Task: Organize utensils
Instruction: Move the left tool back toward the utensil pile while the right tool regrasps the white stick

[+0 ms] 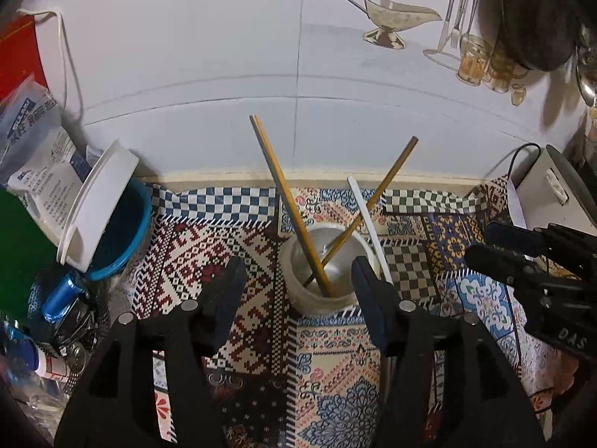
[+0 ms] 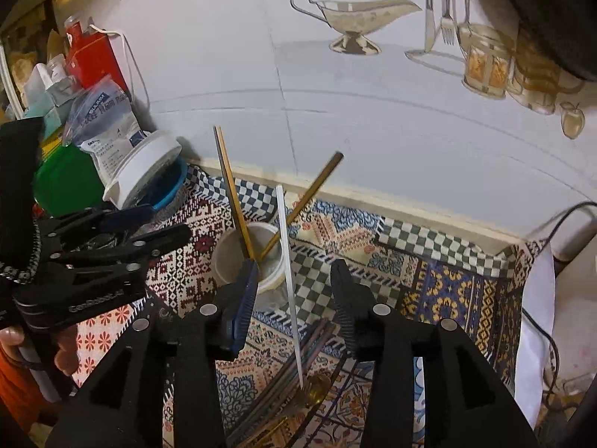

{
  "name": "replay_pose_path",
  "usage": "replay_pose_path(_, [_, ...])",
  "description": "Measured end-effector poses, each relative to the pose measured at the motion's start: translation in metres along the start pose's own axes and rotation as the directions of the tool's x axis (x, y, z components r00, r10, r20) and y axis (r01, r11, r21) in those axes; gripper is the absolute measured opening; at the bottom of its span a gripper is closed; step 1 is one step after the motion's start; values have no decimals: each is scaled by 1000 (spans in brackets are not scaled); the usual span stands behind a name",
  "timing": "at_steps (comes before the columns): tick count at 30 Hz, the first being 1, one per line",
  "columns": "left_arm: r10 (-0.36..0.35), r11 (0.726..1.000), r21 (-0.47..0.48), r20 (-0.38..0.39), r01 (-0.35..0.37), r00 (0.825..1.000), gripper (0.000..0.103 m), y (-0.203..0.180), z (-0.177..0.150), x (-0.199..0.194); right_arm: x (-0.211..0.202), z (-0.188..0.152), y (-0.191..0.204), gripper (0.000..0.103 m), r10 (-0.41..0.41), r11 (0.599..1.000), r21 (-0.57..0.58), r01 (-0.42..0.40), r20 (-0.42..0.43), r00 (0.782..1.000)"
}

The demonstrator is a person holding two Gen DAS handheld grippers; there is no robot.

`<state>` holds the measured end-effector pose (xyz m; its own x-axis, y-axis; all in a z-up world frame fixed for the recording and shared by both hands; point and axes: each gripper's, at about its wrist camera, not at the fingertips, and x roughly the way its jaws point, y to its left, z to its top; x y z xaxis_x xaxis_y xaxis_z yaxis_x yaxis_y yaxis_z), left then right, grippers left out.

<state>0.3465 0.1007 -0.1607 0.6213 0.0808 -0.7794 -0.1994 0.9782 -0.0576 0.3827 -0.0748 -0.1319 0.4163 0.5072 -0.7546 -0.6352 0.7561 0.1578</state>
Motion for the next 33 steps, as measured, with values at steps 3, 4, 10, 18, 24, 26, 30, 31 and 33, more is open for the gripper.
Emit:
replay_pose_path(3, [-10, 1000, -6, -19, 10, 1000, 59, 1, -10, 0, 3, -9, -3, 37, -22, 1000, 4, 22, -28, 999])
replay_pose_path(4, [-20, 1000, -10, -32, 20, 999, 59, 1, -14, 2, 5, -12, -5, 37, -29, 1000, 9, 29, -40, 999])
replay_pose_path(10, [-58, 998, 1, -110, 58, 992, 59, -6, -46, 16, 19, -38, -19, 37, -47, 997, 47, 54, -126, 991])
replay_pose_path(18, [-95, 995, 20, -204, 101, 974, 59, -26, -76, 43, 48, -68, -28, 37, -14, 994, 104, 38, -228, 973])
replay_pose_path(24, [-96, 994, 20, -235, 104, 967, 59, -31, -83, 58, 63, -45, -17, 37, 21, 996, 84, -4, -202, 979])
replay_pose_path(26, [-92, 995, 16, -238, 98, 967, 59, -28, -83, 60, 71, -38, -13, 37, 21, 998, 62, -8, -207, 978])
replay_pose_path(30, [-85, 996, -4, -239, 87, 967, 59, -20, -84, 61, 95, -27, -8, 31, 7, 1000, 24, -1, -235, 972])
replay_pose_path(31, [-81, 997, -10, -239, 81, 968, 59, -17, -83, 61, 100, -26, -7, 26, 11, 1000, 20, -6, -243, 970])
replay_pose_path(33, [-76, 997, -22, -240, 73, 968, 59, -13, -83, 62, 109, -23, -7, 20, 18, 1000, 11, -16, -256, 966])
